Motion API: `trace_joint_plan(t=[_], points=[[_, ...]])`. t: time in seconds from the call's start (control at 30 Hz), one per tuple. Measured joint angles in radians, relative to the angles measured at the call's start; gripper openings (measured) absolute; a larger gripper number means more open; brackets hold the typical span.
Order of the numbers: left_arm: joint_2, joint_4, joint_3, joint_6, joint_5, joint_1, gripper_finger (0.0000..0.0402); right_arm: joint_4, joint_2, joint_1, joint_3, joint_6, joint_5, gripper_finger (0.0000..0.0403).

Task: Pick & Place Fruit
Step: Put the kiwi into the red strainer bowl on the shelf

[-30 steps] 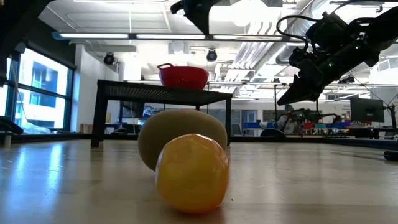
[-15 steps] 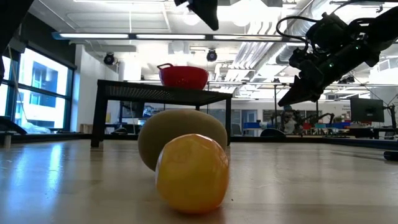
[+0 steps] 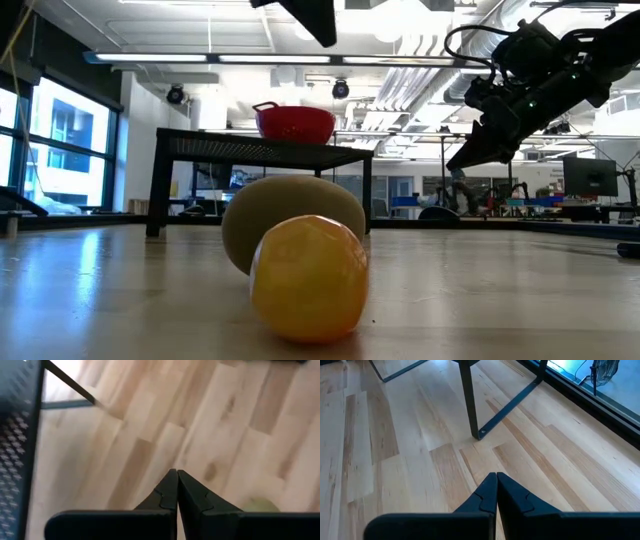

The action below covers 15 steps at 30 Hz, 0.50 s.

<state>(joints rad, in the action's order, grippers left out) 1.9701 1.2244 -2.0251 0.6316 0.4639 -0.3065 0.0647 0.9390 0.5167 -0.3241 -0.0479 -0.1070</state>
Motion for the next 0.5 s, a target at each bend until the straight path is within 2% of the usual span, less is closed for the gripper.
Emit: trace_joint_plan(t=[0.33, 0.5], points=[[0.0, -0.026, 0.006, 0.083, -0.003, -0.132, 0.0, -0.001, 0.0, 0.0, 0.0, -0.008, 0.0, 0.0002], [0.0, -0.141, 0.006, -0.013, 0.017, -0.19, 0.0, 0.0, 0.0, 0.0, 0.0, -0.009, 0.0, 0.0002]])
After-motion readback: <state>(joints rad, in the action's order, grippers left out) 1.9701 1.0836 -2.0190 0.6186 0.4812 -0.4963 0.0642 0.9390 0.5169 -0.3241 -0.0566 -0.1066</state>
